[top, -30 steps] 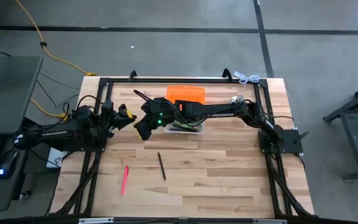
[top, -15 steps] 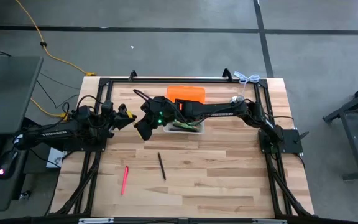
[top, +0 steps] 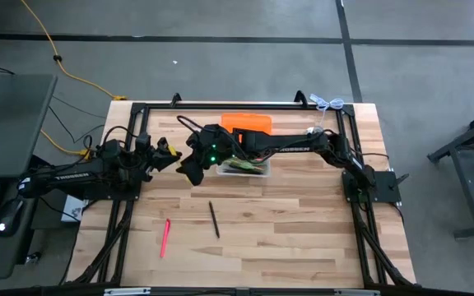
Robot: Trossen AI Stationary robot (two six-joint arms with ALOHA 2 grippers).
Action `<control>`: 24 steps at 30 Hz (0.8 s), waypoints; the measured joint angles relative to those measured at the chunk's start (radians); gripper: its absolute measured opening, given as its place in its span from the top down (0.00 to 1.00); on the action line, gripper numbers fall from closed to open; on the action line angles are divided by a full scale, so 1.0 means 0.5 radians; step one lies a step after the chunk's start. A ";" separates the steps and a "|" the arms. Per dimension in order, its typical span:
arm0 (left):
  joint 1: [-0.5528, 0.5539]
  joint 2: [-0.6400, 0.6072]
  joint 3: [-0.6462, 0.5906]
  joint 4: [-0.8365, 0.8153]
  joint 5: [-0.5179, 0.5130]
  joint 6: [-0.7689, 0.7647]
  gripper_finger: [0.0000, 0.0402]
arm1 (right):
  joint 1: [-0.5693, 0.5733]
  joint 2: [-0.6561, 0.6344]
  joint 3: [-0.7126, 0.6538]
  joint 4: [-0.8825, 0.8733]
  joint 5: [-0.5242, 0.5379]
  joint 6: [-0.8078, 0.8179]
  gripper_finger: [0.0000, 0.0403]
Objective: Pick & place school supplies into a supply box
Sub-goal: Put the yellow pen into the orange supply box
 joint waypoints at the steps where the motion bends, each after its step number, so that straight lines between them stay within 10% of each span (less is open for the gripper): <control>1: 0.000 0.000 0.000 0.001 0.001 -0.001 0.81 | -0.009 0.000 0.000 -0.001 -0.031 -0.009 0.58; 17: 0.000 0.000 -0.002 0.007 0.079 -0.053 0.81 | -0.034 -0.004 0.002 -0.573 -0.130 -0.287 0.54; 24: 0.000 -0.001 -0.002 -0.010 0.092 -0.060 0.81 | 0.010 -0.027 0.002 -1.010 0.264 -0.376 0.54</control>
